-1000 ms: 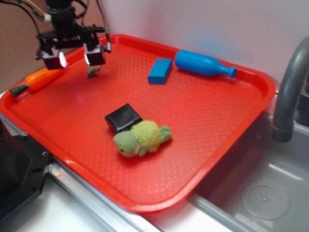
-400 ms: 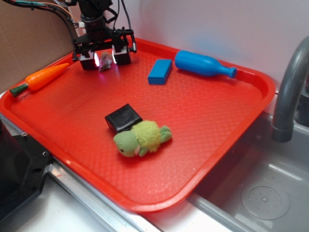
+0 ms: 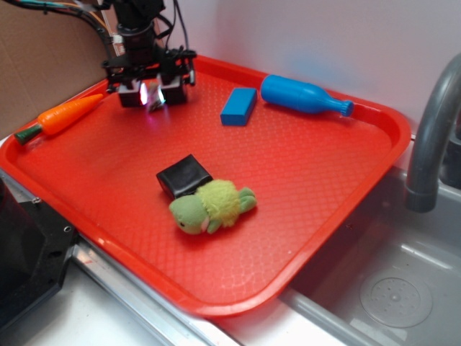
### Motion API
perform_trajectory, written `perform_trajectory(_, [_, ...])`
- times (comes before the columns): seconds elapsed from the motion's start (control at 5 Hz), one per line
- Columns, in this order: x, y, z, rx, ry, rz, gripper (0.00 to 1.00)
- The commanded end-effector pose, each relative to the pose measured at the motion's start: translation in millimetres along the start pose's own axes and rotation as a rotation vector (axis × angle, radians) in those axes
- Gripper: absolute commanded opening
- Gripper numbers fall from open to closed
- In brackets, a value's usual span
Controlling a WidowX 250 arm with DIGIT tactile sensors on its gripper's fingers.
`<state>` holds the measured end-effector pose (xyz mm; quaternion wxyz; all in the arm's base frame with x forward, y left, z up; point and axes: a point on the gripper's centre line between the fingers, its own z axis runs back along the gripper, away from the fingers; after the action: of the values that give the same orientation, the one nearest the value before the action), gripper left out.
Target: Grab the wood chip.
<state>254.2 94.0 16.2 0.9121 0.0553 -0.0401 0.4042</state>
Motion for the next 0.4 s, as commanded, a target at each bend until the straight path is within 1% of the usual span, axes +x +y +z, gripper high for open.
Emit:
perform_trajectory(0.0, [-24,41,103,-0.159,-0.133,-0.18,0.0])
perform_trajectory(0.2, [-50,48,156,-0.134,-0.169,-0.229,0.0])
